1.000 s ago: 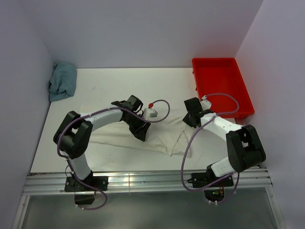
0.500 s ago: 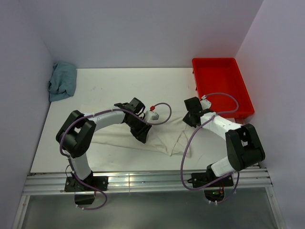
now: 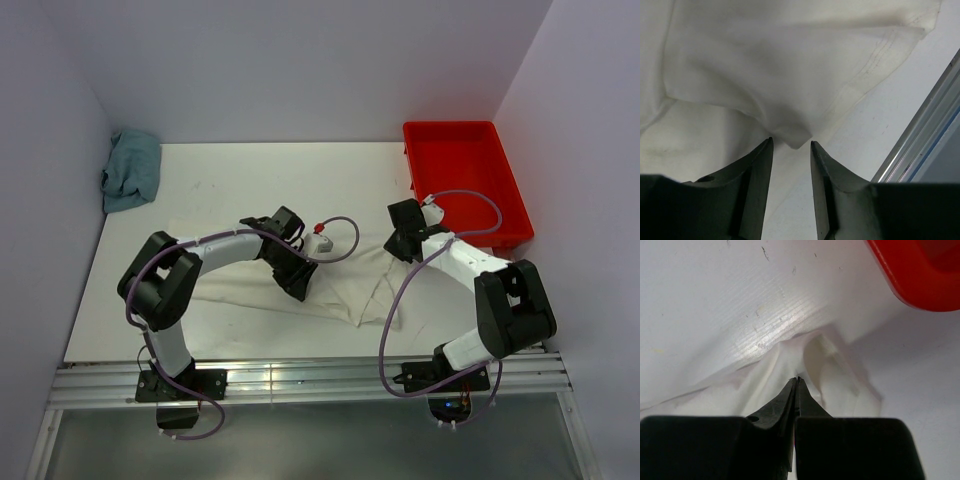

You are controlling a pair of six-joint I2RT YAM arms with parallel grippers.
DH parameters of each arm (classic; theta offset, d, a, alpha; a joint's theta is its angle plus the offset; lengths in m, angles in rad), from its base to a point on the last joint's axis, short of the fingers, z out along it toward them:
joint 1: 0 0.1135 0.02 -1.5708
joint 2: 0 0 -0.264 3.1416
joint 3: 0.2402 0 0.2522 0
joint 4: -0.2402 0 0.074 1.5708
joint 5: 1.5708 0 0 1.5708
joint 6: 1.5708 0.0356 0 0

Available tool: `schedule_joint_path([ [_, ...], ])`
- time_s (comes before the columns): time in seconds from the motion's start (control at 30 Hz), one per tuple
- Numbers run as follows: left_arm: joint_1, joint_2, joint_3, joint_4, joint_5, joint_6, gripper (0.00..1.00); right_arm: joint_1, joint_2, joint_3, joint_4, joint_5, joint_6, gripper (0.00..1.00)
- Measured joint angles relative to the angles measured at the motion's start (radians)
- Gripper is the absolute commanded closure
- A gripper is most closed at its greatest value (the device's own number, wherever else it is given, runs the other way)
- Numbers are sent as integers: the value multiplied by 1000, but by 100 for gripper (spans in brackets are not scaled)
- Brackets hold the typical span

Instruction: Roll the t-shirts

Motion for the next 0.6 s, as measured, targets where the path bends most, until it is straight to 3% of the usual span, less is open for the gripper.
schedule_joint_path([
  [0.2, -4, 5, 0, 0, 2, -3, 76, 0, 0, 2, -1, 0, -4, 100],
  [0.6, -6, 16, 3, -8, 2, -2, 100, -14, 9, 44, -15, 0, -18, 100],
])
